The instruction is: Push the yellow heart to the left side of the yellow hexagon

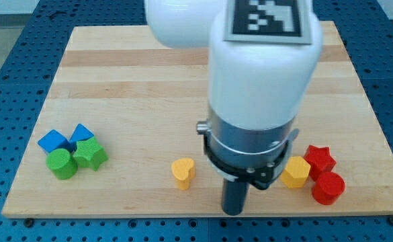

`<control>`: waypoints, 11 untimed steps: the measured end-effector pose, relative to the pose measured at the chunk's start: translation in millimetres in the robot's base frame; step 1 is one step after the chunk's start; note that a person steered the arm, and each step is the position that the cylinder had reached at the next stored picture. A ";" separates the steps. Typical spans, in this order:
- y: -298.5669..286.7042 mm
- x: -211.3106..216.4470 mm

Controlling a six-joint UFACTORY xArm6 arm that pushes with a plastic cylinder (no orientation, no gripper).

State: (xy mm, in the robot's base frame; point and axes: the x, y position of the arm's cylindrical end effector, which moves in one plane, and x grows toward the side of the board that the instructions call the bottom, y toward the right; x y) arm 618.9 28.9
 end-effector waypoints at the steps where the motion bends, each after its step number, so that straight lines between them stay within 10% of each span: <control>1: -60.5 -0.7; 8: -26.3 -105.4; 11: 46.0 -76.6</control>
